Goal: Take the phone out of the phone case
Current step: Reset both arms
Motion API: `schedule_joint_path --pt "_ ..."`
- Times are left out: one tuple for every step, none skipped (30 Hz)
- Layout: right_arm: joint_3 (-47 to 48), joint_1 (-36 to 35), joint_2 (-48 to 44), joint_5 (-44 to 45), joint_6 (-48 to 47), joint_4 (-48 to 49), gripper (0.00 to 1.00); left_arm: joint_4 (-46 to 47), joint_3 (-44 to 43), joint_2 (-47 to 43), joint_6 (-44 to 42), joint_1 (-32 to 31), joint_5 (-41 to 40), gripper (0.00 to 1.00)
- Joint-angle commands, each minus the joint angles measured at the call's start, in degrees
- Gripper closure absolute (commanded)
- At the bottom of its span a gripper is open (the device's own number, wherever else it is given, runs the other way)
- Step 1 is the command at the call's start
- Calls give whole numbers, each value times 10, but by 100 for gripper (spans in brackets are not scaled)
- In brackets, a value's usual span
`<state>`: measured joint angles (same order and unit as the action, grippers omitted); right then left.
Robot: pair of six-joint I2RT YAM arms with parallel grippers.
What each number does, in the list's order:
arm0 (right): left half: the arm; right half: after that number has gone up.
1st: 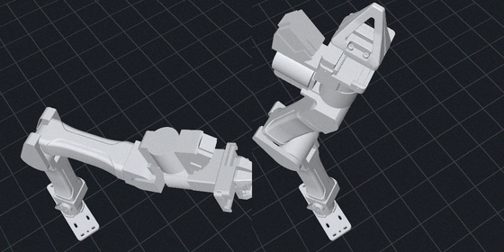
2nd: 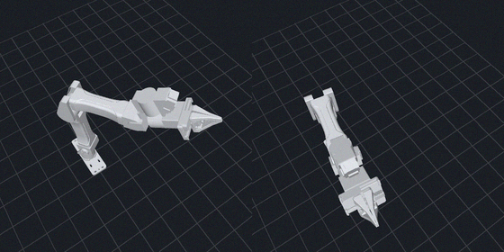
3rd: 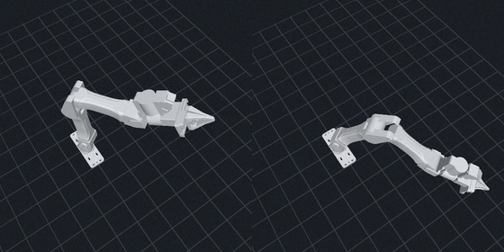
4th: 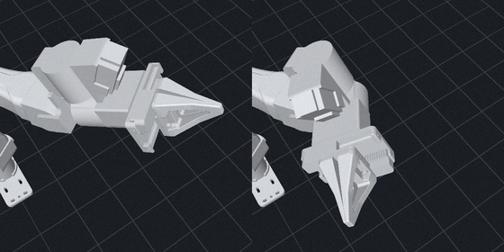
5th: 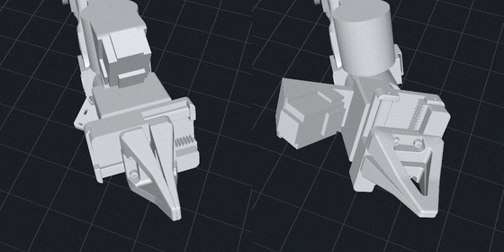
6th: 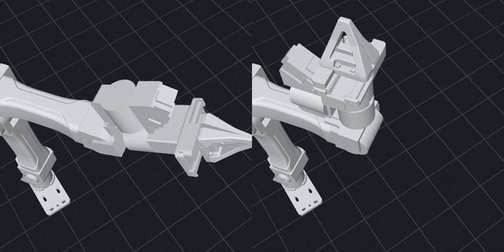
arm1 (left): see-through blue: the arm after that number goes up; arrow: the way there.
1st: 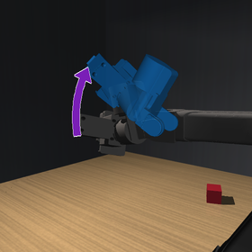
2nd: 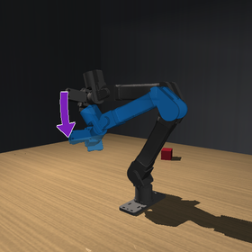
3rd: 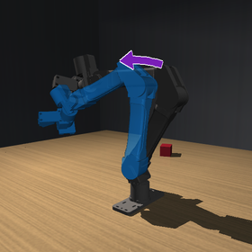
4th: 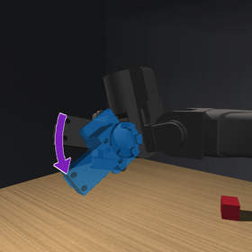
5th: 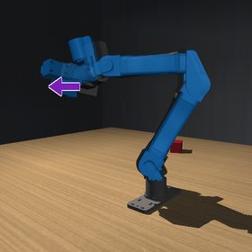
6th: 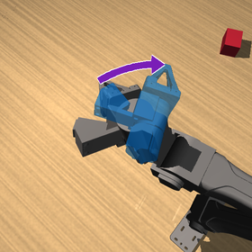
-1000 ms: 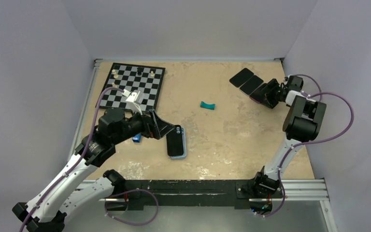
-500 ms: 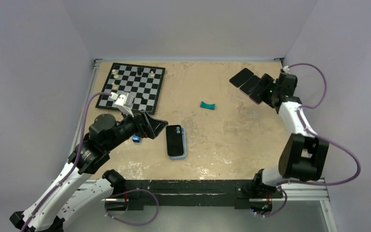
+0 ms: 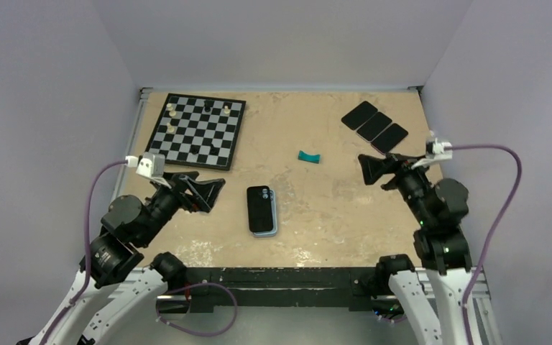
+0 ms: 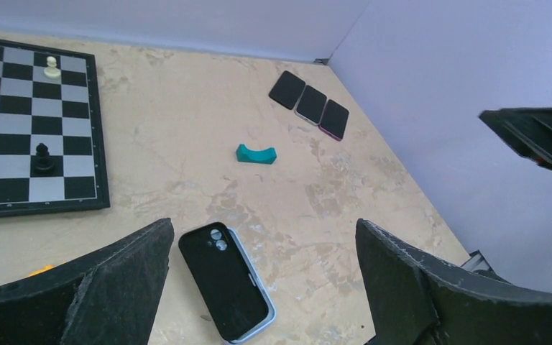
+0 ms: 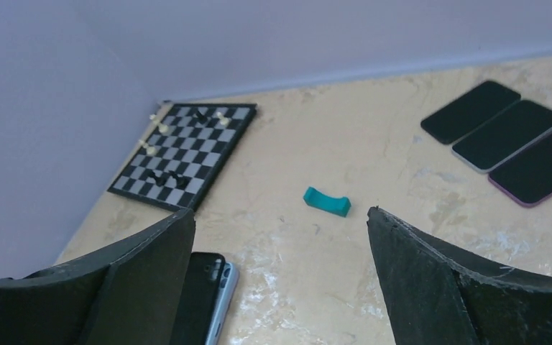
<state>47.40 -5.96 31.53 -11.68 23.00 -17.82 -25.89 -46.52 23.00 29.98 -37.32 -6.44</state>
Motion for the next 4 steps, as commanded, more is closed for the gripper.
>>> schedule_joint_path --pt "-16 0 -95 -15 -14 -26 6 -1 -2 -13 -29 -1 -32 0" --pt "-12 0 -109 -5 -18 -33 6 -1 -4 -14 -29 -1 -34 0" --pt "-7 0 -118 5 -19 -35 6 0 -7 -12 -31 -1 -34 0" --pt "2 0 -124 17 -19 -45 5 -2 -11 -11 -33 -1 -34 0"
